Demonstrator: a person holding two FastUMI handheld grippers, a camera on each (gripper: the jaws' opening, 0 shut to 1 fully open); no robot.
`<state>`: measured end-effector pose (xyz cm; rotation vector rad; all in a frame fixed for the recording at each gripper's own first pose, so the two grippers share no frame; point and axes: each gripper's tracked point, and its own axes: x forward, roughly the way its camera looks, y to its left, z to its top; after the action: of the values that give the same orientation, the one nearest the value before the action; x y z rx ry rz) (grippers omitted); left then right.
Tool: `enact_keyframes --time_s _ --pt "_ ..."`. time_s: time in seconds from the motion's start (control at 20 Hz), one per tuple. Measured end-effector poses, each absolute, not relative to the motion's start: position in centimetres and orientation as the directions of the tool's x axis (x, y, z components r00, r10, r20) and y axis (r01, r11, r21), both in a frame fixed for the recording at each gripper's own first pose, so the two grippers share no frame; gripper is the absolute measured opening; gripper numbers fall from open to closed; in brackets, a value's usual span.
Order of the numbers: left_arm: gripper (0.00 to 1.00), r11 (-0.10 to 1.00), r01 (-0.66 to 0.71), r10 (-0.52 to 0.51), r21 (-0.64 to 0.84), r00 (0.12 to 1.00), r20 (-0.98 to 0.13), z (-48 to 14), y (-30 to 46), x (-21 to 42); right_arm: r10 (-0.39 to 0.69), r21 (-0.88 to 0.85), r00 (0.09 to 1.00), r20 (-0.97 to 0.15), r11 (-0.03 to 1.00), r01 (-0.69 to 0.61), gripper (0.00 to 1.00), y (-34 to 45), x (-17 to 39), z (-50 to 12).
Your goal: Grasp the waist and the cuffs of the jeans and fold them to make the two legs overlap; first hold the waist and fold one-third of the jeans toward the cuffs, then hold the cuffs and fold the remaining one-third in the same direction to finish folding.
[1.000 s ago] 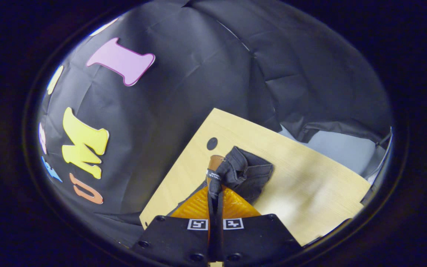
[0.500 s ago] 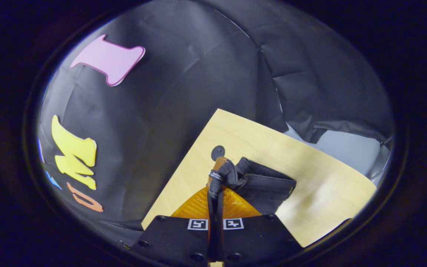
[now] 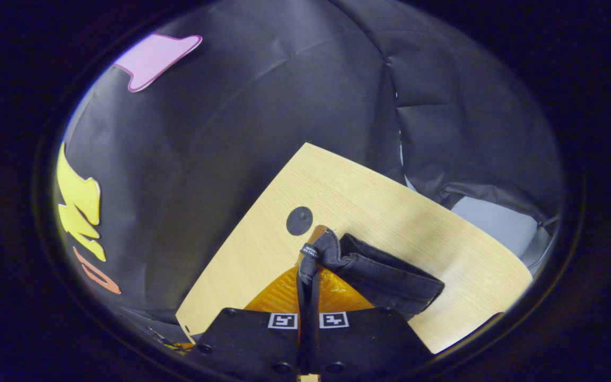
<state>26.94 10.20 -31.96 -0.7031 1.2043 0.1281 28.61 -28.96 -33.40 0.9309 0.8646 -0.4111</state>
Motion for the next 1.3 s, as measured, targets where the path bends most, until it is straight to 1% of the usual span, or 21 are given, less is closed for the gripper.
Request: enact_keyframes --time_s 0.1,0.25,0.3,0.35,0.4,0.45,0.5,0.55,0.65,0.7,0.75,0.8,0.85,0.9,0.95,1.0,1.1,1.15,1.2,1.25,1.3 --pt "0.07 0.783 -0.438 -0.283 -0.442 0.381 -0.880 -31.7 9.5 27.6 0.041 0.520 0.604 -0.796 0.557 0.648 0.00 -29.1 29.1 -34.1" --pt "0.07 0.790 -0.434 -0.273 -0.434 0.385 -0.882 -31.6 9.1 28.3 0.028 0.503 0.581 -0.813 0.536 0.678 0.01 -29.1 29.4 -35.5" --pt "0.16 0.800 -0.433 -0.257 -0.415 0.378 -0.890 -31.6 9.2 28.2 0.022 0.503 0.581 -0.813 0.529 0.684 0.00 -29.0 29.4 -35.7" --pt "0.15 0.806 -0.438 -0.242 -0.398 0.370 -0.897 -31.5 9.3 28.1 0.015 0.503 0.583 -0.813 0.523 0.688 0.00 -29.1 29.6 -35.8" --pt "0.40 0.803 -0.443 -0.241 -0.399 0.370 -0.897 -31.2 9.2 28.1 0.011 0.511 0.591 -0.806 0.517 0.687 0.14 -29.0 29.8 -35.6" --pt "0.45 0.797 -0.447 -0.247 -0.406 0.373 -0.894 -30.7 8.9 28.1 0.008 0.510 0.592 -0.806 0.518 0.687 0.13 -29.1 29.9 -35.3" --pt "0.58 0.793 -0.451 -0.249 -0.409 0.373 -0.894 -30.0 8.7 28.0 0.012 0.513 0.596 -0.803 0.525 0.679 0.17 -28.9 29.8 -35.3" --pt "0.70 0.794 -0.445 -0.255 -0.415 0.377 -0.891 -29.1 8.4 28.0 0.014 0.518 0.605 -0.796 0.532 0.670 0.30 -28.8 29.9 -34.9" --pt "0.73 0.807 -0.418 -0.250 -0.417 0.398 -0.883 -26.4 8.1 28.2 0.018 0.550 0.640 -0.768 0.532 0.644 0.43 -28.5 30.1 -32.8" --pt "0.85 0.818 -0.395 -0.250 -0.418 0.411 -0.877 -24.9 7.9 28.3 0.011 0.560 0.659 -0.752 0.538 0.630 0.49 -28.4 30.2 -31.9" --pt "0.75 0.827 -0.373 -0.251 -0.422 0.427 -0.869 -23.3 7.6 28.4 0.000 0.555 0.667 -0.745 0.555 0.620 0.55 -28.5 30.1 -31.5" --pt "0.75 0.830 -0.353 -0.253 -0.432 0.451 -0.856 -25.0 8.5 28.8 -0.006 0.546 0.671 -0.741 0.577 0.608 0.68 -28.5 29.6 -30.6" --pt "0.86 0.833 -0.330 -0.252 -0.444 0.487 -0.836 -23.2 7.9 28.0 -0.011 0.533 0.674 -0.739 0.602 0.595 0.78 -28.2 29.1 -30.0" --pt "0.75 0.841 -0.300 -0.249 -0.450 0.524 -0.814 -21.0 7.6 28.5 -0.019 0.517 0.679 -0.734 0.633 0.576 0.78 -27.9 28.6 -29.2" --pt "0.75 0.861 -0.249 -0.244 -0.443 0.562 -0.791 -19.5 7.4 28.3 -0.031 0.496 0.687 -0.726 0.669 0.554 0.69 -27.7 27.9 -28.2" --pt "0.83 0.883 -0.189 -0.248 -0.430 0.590 -0.768 -18.5 7.1 27.7 -0.037 0.476 0.700 -0.713 0.707 0.523 0.70 -27.4 27.2 -26.9" --pt "0.87 0.920 -0.068 -0.257 -0.385 0.638 -0.726 -15.7 6.6 26.5 -0.053 0.428 0.735 -0.676 0.783 0.451 0.87 -26.3 25.2 -23.9" --pt "0.86 0.930 -0.009 -0.268 -0.367 0.666 -0.696 -14.3 6.1 25.7 -0.060 0.402 0.750 -0.659 0.815 0.418 0.87 -25.7 24.0 -22.4" --pt "0.86 0.941 0.045 -0.271 -0.335 0.694 -0.667 -13.0 5.5 25.1 -0.063 0.384 0.770 -0.635 0.839 0.385 0.80 -24.9 22.7 -20.8" --pt "0.87 0.951 0.101 -0.272 -0.291 0.718 -0.640 -11.5 5.3 24.7 -0.067 0.364 0.787 -0.613 0.860 0.356 0.87 -24.0 21.4 -19.1" --pt "0.88 0.959 0.153 -0.271 -0.240 0.747 -0.607 -10.6 5.4 23.9 -0.069 0.347 0.805 -0.589 0.878 0.329 0.80 -23.3 20.0 -17.7"
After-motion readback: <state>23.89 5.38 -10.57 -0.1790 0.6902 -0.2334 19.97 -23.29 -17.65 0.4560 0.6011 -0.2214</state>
